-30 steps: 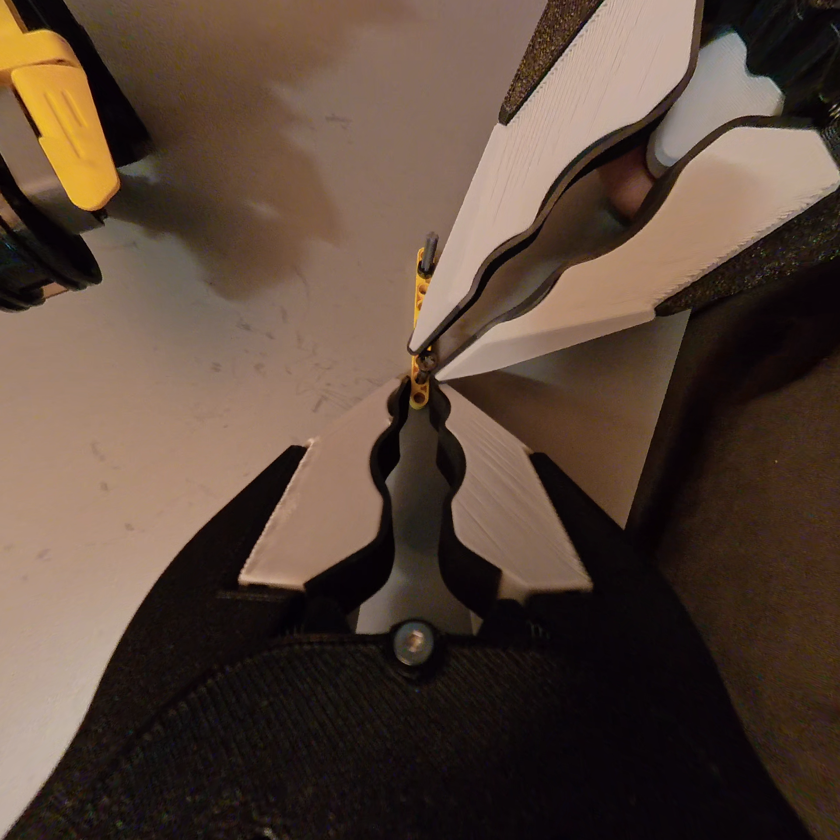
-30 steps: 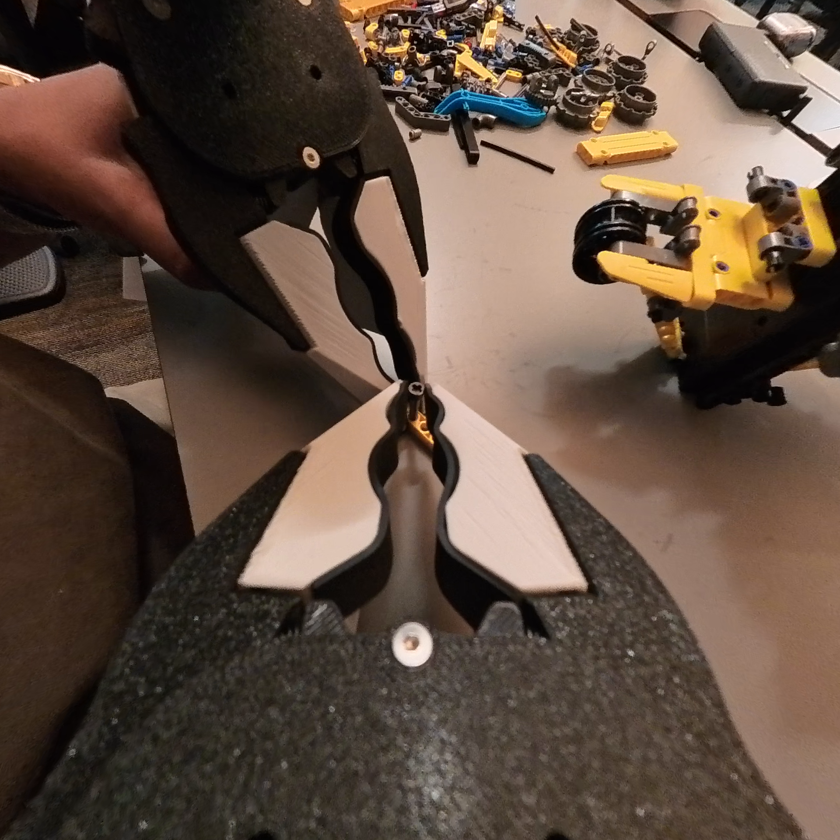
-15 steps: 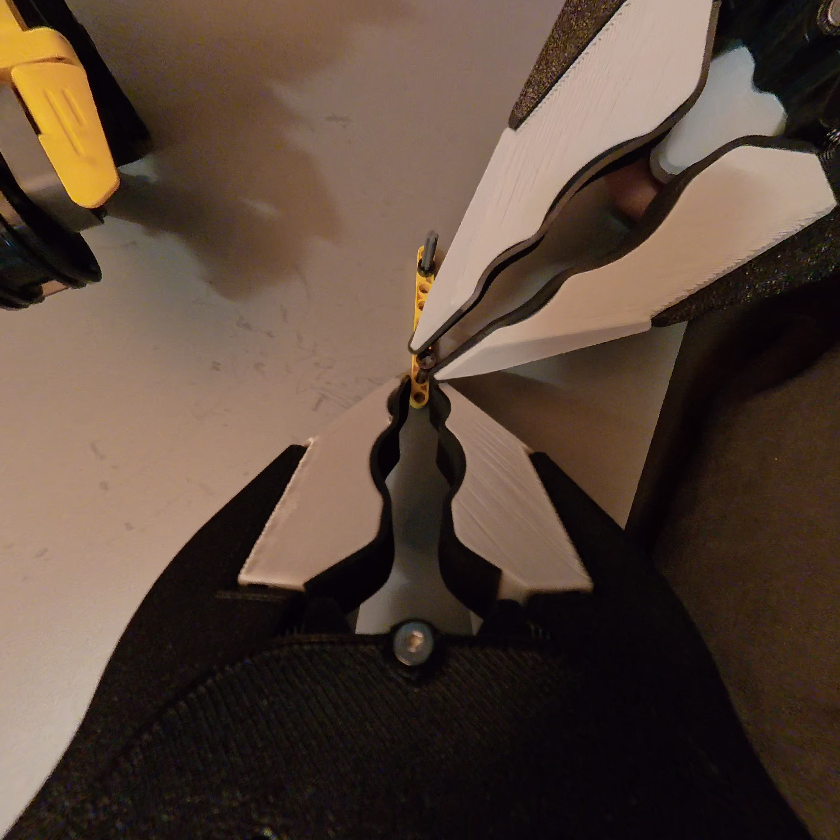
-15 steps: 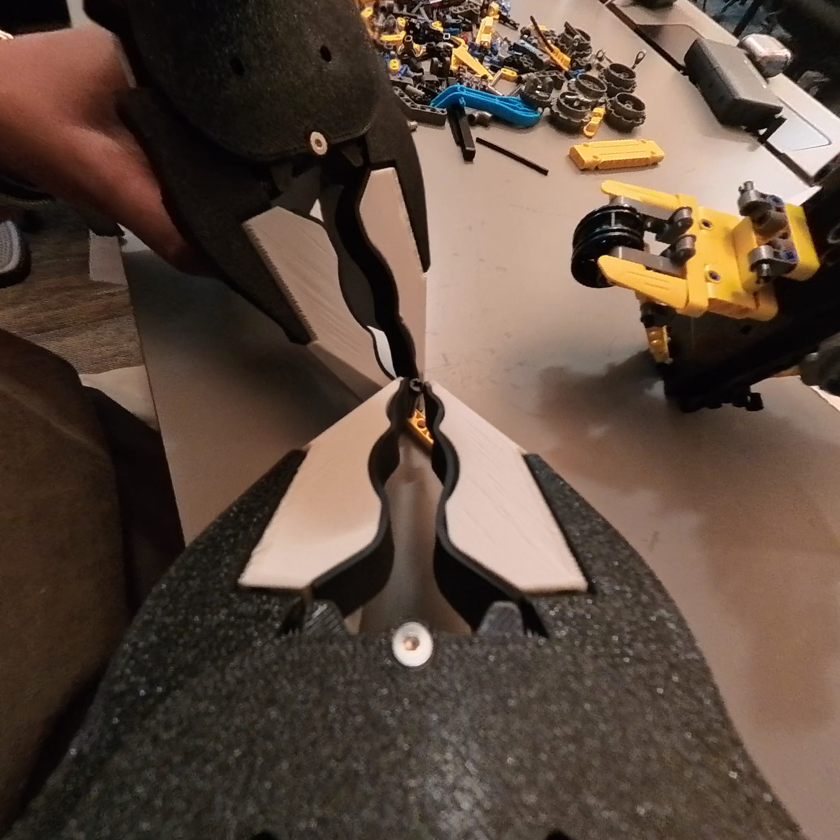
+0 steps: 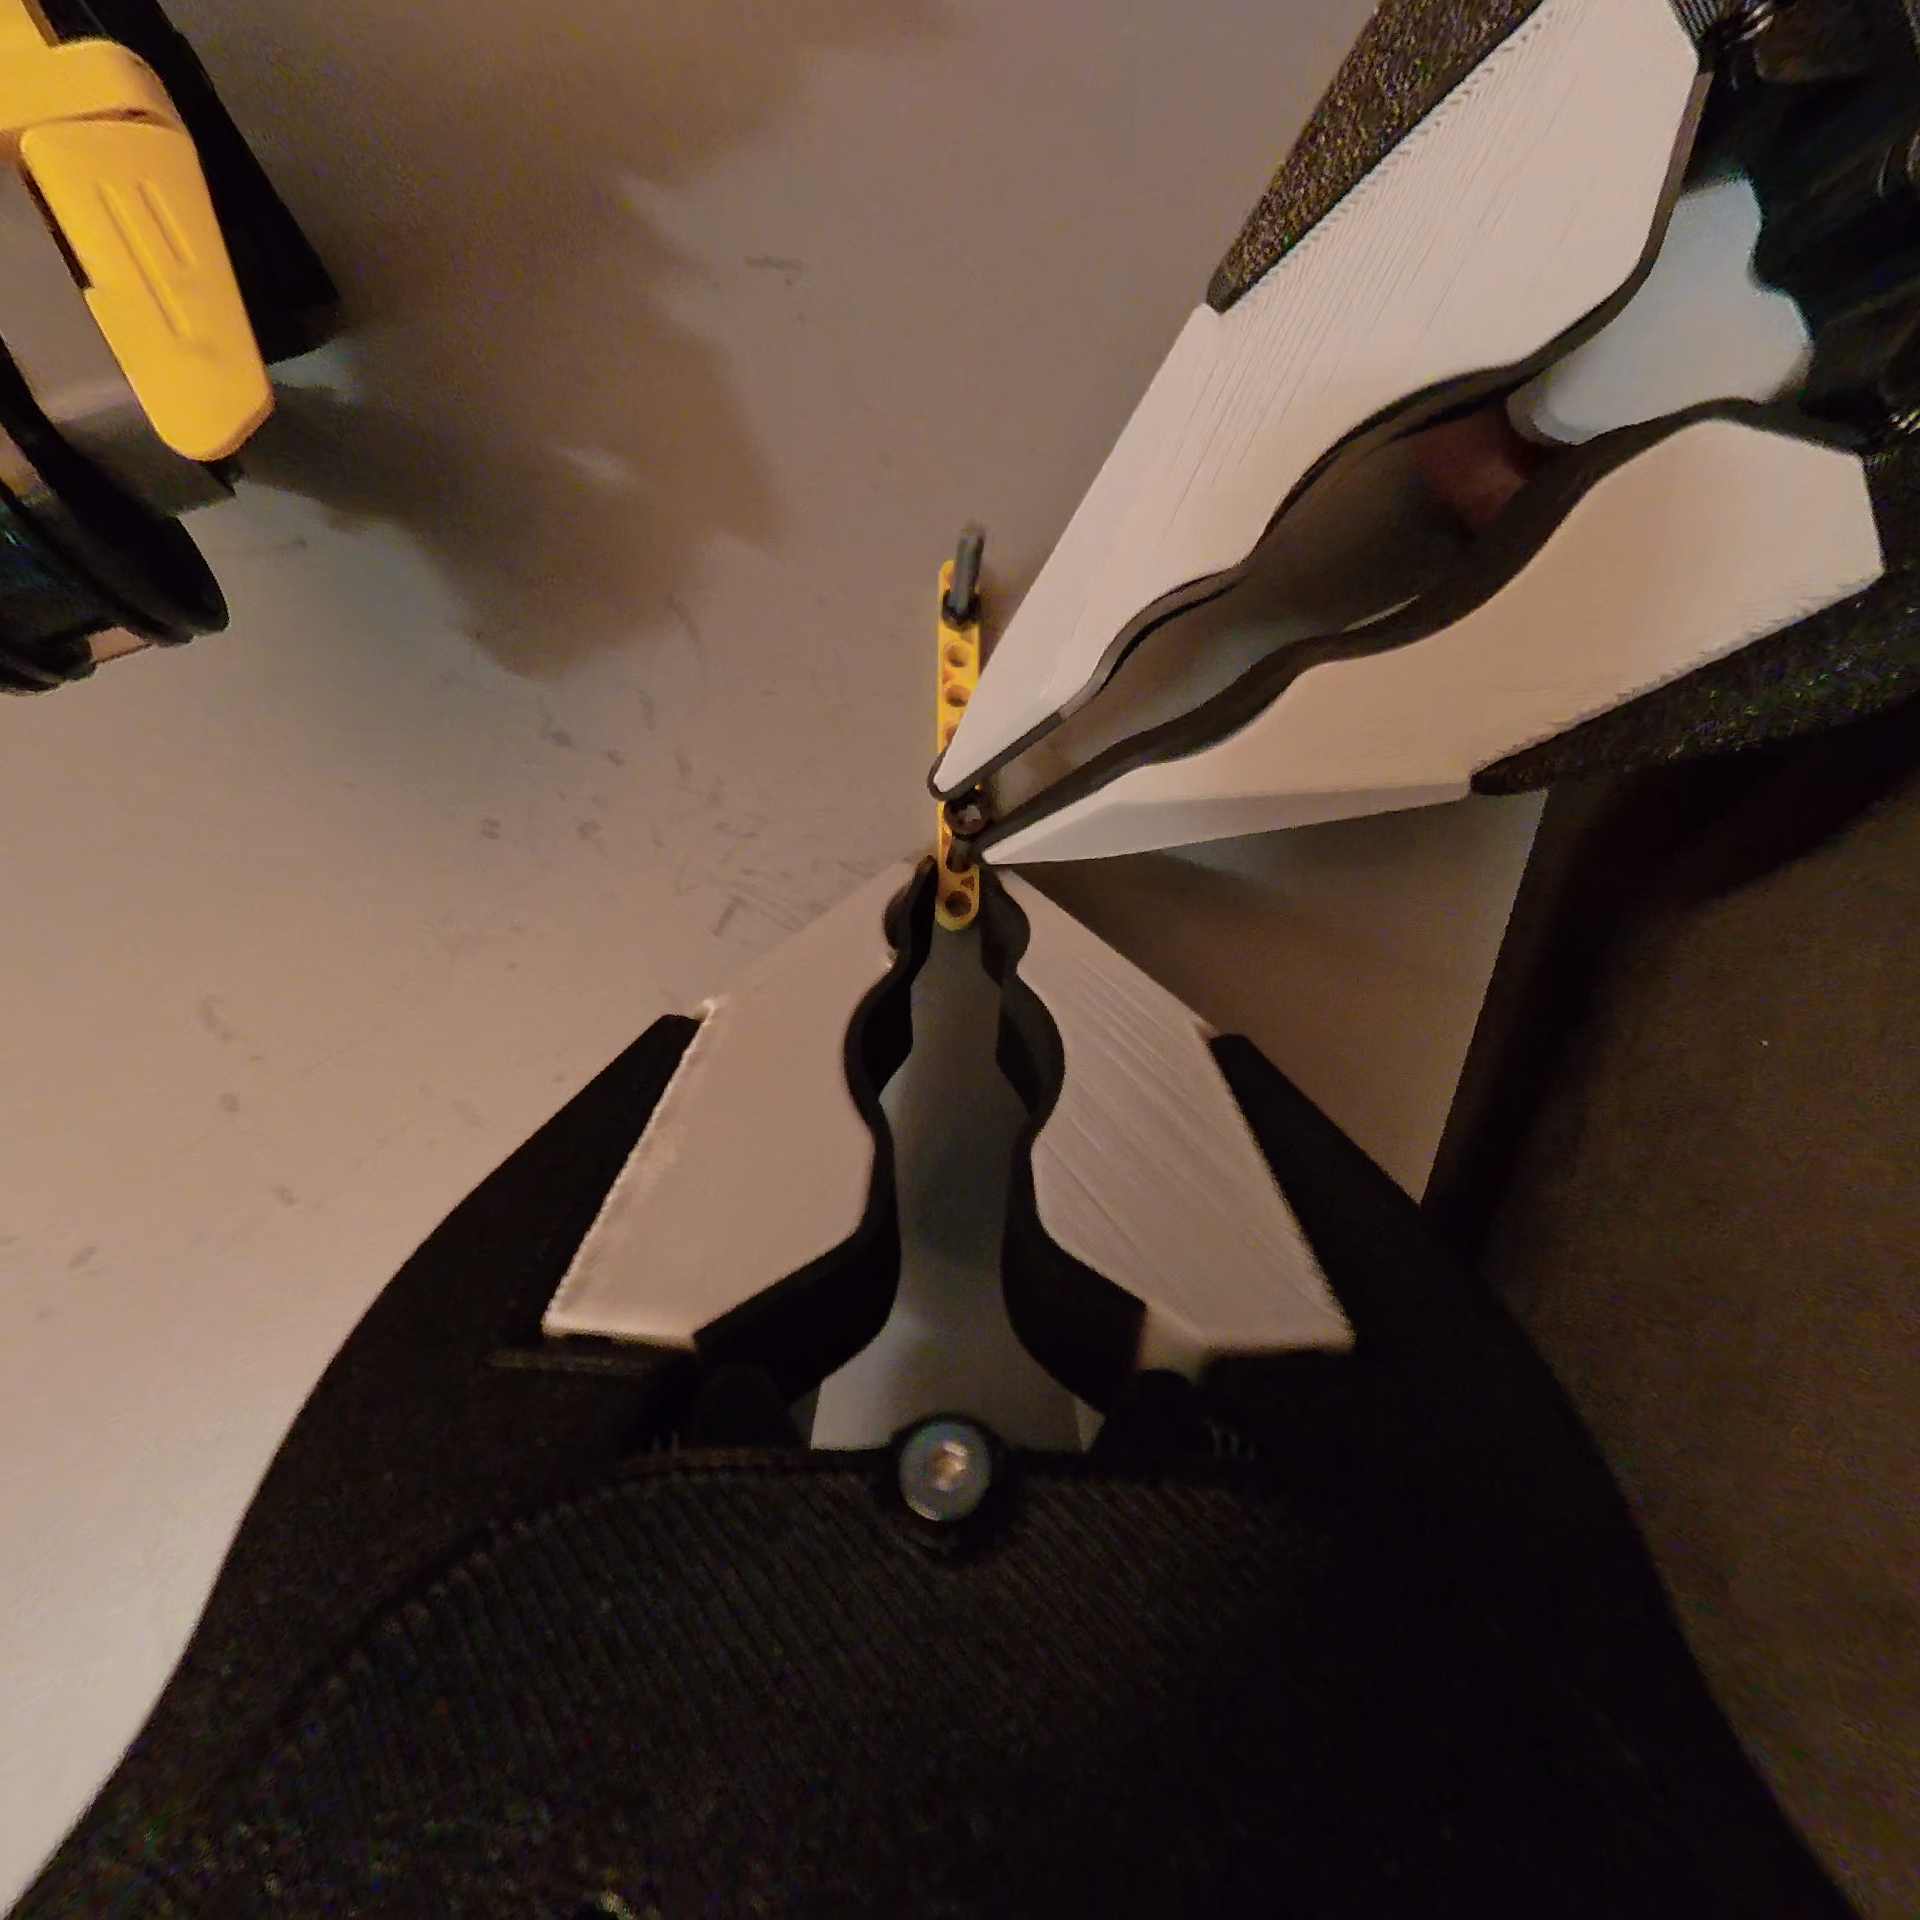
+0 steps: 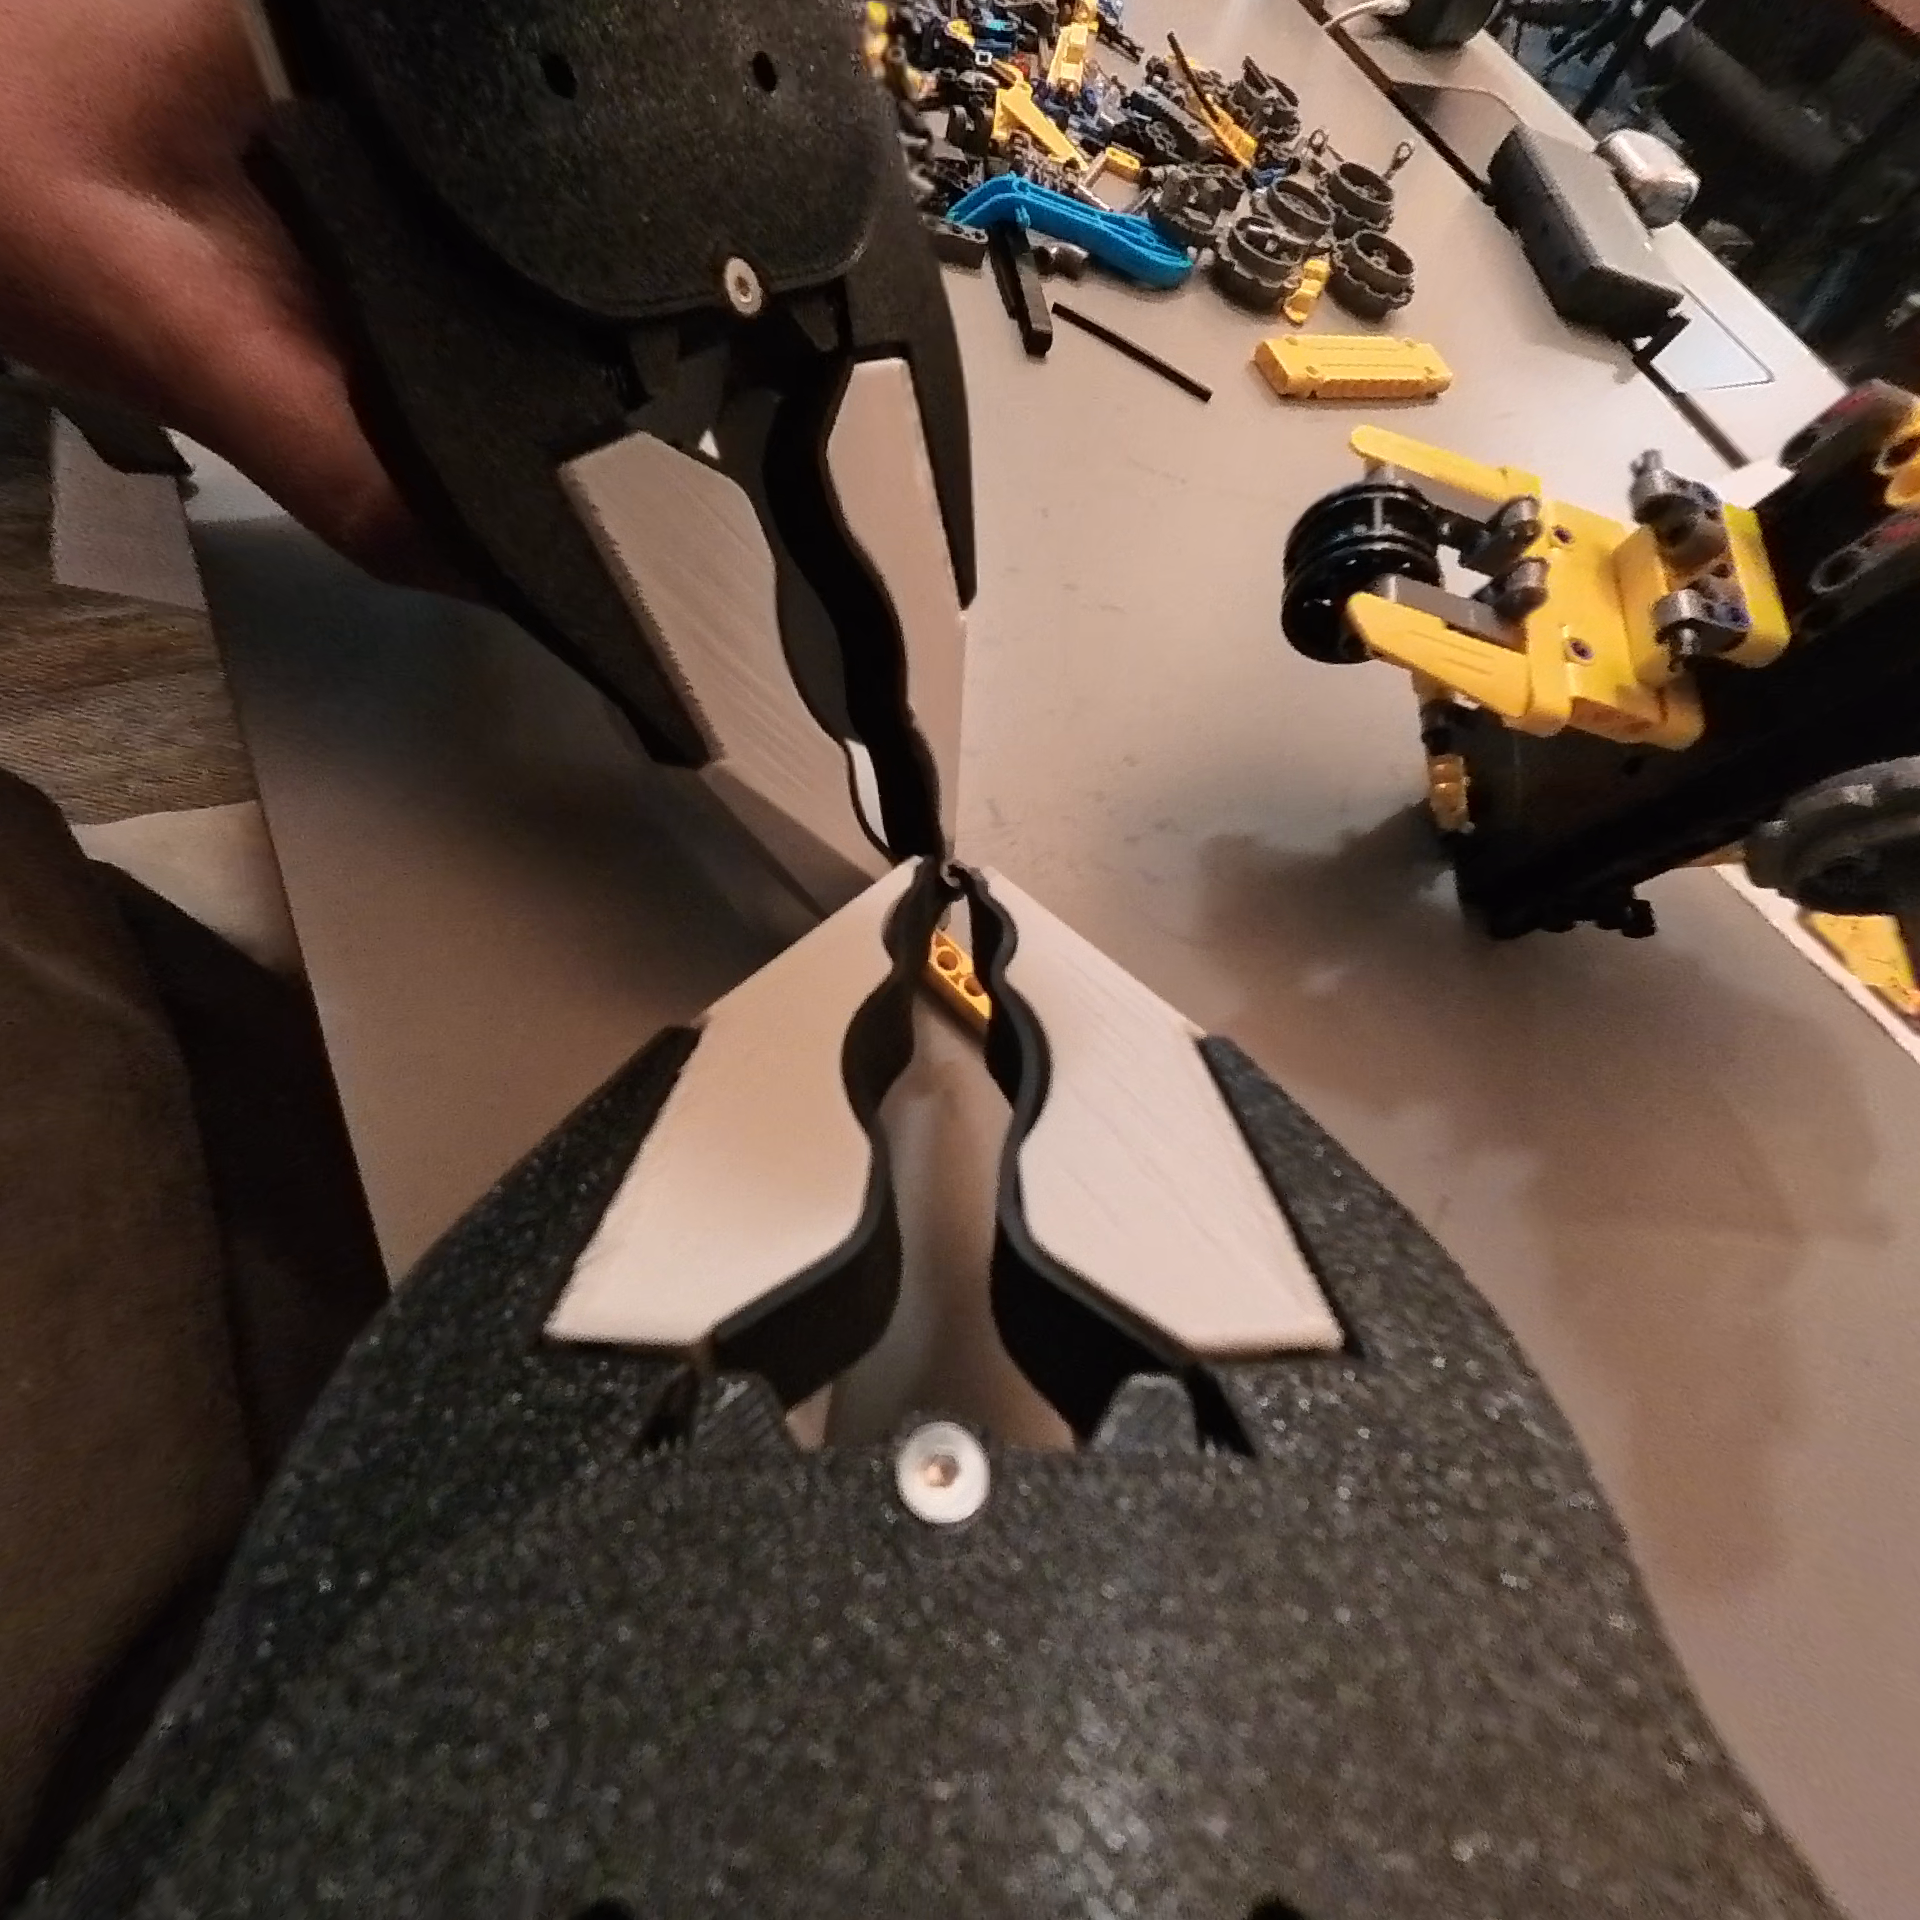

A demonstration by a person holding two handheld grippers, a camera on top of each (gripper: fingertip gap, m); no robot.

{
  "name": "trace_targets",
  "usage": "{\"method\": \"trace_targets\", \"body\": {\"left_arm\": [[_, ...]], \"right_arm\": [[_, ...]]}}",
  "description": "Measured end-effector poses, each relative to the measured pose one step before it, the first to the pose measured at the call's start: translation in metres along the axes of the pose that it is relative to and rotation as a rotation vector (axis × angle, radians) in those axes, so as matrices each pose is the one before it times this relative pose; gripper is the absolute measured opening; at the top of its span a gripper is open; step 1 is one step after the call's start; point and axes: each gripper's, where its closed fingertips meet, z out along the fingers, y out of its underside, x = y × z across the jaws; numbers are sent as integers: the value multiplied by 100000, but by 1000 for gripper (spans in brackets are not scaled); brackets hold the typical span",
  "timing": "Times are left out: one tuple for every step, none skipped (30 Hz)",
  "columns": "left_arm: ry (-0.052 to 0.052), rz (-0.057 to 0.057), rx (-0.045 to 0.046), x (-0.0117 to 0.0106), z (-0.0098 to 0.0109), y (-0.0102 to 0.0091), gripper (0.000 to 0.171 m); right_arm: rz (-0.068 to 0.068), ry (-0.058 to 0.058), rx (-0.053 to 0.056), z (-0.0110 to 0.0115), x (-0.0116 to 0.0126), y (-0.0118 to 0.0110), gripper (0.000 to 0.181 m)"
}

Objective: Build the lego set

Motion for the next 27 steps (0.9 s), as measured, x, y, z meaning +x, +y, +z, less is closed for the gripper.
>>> {"method": "trace_targets", "body": {"left_arm": [[942, -491, -15, 54, -49, 33, 7], [1362, -1055, -131, 52, -120, 81, 7], [1267, -1662, 125, -45, -192, 65, 8], [1234, -1857, 523, -102, -279, 47, 10], [1397, -2077, 1624, -117, -385, -106, 11], [1896, -2217, 2806, -55, -461, -308, 10], [2870, -2171, 3479, 134, -497, -455, 10], [3323, -2334, 4003, 231, -485, -572, 10], [3409, -2623, 4159, 281, -403, -627, 9], [3466, -2982, 3735, 296, -279, -577, 9], [3170, -3597, 3201, 239, -115, -484, 7], [3191, -3653, 2045, 219, 19, -280, 5], [2357, -3091, 805, 126, 148, -64, 3], [819, -2230, -272, -57, 205, 131, 0], [-986, -1270, -1123, -267, 217, 253, 0], [-1961, -314, -1099, -340, 173, 231, 0], [-2140, 183, -655, -285, 97, 154, 0], [-1390, 466, -243, -130, 58, 51, 0], [-1000, 601, -218, -18, 18, 10, 0], [-827, 817, -286, 30, 41, -4, 2], [-602, 947, -625, 78, 77, 28, 5], [-579, 963, -670, 62, 80, 41, 5], [-940, 917, -42, -17, 17, -47, 6], [-556, 515, -227, -2, 19, -8, 5], [394, -166, -61, 84, 46, -5, 3], [556, -829, 66, 67, 38, -23, 2], [311, -443, -105, 12, 3, 22, 2]], "right_arm": [[-199, 555, -291, 20, -37, -14, 6], [592, -149, -97, 16, -69, -16, 7], [1160, -447, 1, 7, -13, -3, 7], [1385, -574, -4, -4, 23, 24, 7], [1242, -355, -39, -12, 72, 31, 6], [539, -35, -8, -11, 63, 36, 7], [-144, 85, 5, 3, 1, -8, 7], [-477, 336, -59, 8, -15, 0, 7], [-320, 275, -81, 15, -19, -12, 6], [24, -10, -37, 13, -17, -21, 7], [72, -162, 83, 32, -11, -12, 7], [-60, -82, 91, 6, -7, -13, 7], [-248, 42, 67, 8, 7, -3, 7], [-625, 290, 86, 7, -5, 0, 7], [-1019, 668, 26, -15, 14, 1, 7], [-1180, 792, -21, -5, -4, 7, 7], [-987, 742, -28, -10, -8, 1, 7], [-685, 612, -7, -18, -3, 4, 7], [-428, 382, 8, -13, -5, 15, 7], [-272, 269, -9, -19, 1, 6, 7], [-239, 300, -41, -1, 13, 13, 7], [-151, 287, -103, 13, 10, 11, 7], [-102, 320, -140, 8, 27, 11, 7], [-162, 318, -104, 7, 43, 25, 7], [-239, 260, -66, 10, 40, 20, 7], [-342, 287, -66, 2, 40, 9, 7], [-315, 189, -27, 2, 16, 14, 7]]}}
